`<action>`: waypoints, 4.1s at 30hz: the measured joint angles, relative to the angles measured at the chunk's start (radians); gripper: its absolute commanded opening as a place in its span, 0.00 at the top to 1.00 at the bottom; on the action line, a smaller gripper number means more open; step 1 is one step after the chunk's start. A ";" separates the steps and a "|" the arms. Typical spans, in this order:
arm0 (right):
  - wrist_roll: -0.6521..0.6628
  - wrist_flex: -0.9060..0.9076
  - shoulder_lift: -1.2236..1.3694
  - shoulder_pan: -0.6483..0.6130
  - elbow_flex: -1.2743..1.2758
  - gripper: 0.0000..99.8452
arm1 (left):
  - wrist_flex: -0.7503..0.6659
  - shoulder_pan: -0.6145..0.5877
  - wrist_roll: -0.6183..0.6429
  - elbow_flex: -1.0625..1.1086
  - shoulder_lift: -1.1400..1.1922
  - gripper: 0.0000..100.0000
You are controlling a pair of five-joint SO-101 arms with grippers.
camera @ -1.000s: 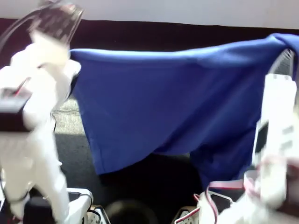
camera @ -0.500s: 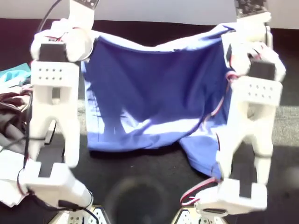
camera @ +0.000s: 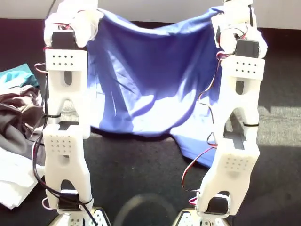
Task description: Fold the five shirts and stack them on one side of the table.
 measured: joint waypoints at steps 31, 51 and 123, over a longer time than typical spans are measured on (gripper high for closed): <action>-0.158 0.858 0.161 -0.052 -0.239 0.99 | 0.652 -0.057 -0.106 -0.020 0.184 0.99; -0.095 0.511 -0.821 0.035 1.347 0.99 | 0.559 -0.063 -0.149 0.867 -0.201 0.99; -0.169 0.278 0.601 -0.031 -0.187 0.99 | -0.034 -0.087 -0.025 0.448 0.255 0.99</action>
